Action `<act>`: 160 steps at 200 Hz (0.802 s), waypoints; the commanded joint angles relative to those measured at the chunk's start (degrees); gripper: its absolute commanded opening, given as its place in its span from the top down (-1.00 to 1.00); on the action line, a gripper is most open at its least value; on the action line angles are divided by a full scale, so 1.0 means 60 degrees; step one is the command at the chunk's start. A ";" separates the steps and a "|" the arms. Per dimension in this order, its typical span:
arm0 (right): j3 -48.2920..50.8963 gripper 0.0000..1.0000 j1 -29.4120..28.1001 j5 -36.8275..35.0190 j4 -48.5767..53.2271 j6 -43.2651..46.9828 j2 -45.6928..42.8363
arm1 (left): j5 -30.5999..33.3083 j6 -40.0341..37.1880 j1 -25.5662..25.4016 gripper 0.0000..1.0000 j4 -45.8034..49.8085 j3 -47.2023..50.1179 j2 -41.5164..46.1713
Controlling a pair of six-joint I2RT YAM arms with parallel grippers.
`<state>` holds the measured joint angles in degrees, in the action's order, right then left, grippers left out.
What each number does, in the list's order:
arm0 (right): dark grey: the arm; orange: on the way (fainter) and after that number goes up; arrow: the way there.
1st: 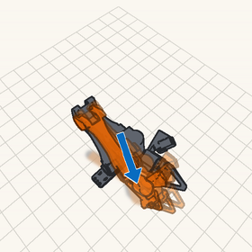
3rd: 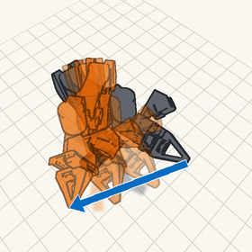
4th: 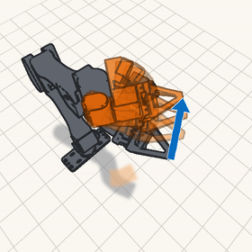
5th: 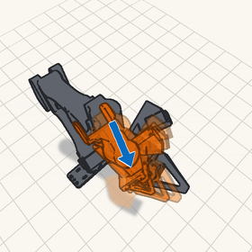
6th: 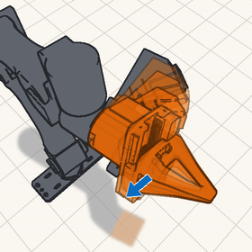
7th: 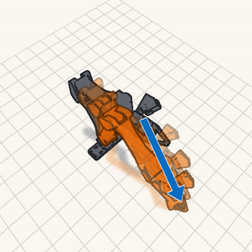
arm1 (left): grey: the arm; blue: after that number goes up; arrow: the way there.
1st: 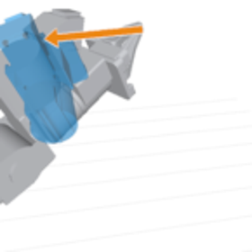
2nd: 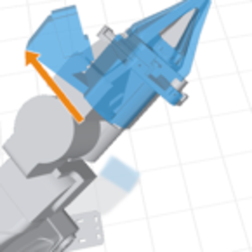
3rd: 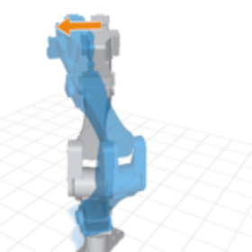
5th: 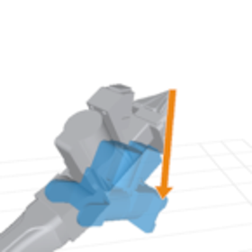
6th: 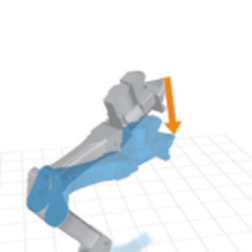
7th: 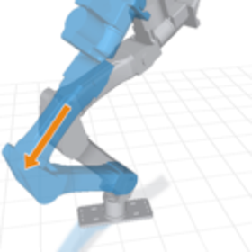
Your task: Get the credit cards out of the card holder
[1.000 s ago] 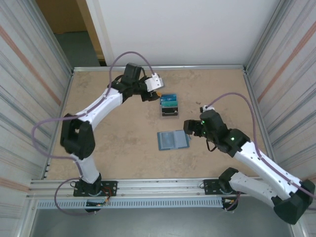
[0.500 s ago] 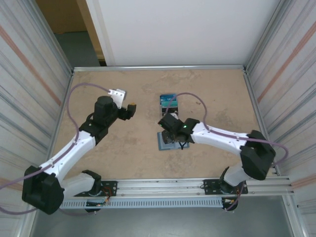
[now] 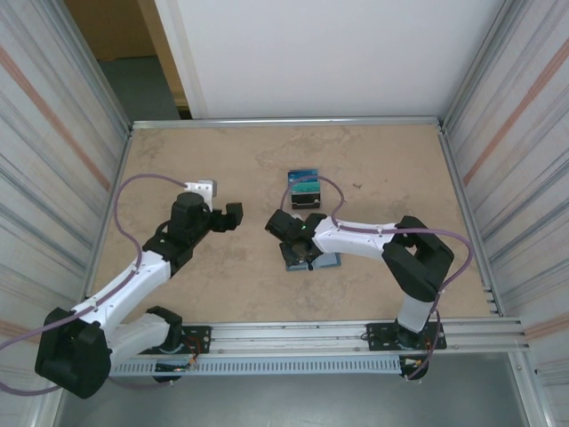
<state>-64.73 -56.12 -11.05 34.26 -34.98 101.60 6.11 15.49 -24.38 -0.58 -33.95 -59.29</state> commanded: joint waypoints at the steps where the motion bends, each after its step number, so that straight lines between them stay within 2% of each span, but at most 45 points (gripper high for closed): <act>1: -0.0017 0.17 0.0115 0.0315 -0.0125 -0.0477 0.0146 | 0.0122 0.0282 -0.0023 -0.97 -0.0303 -0.0002 -0.0043; 47: 0.0208 0.16 0.0186 0.0667 -0.0334 -0.0670 0.0486 | -0.0159 0.0277 -0.0024 -0.97 -0.0376 -0.0081 -0.0341; 85: 0.0419 0.29 0.0212 0.0824 -0.0458 -0.0849 0.0501 | -0.0242 0.0228 -0.0022 -0.97 -0.0385 -0.0134 -0.0437; 126: 0.0818 0.49 0.0466 0.1742 -0.1255 -0.0966 0.0086 | -0.0356 0.0093 -0.0052 -0.97 -0.0196 -0.0270 -0.0409; 160: 0.0993 0.58 0.0575 0.2055 -0.1557 -0.0954 -0.0277 | -0.0080 -0.0333 -0.0445 -0.97 0.0025 -0.0454 -0.0283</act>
<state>-60.64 -52.84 -2.63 26.26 -39.27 100.53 4.43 16.05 -25.17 -1.39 -34.17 -61.71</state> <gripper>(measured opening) 0.220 0.986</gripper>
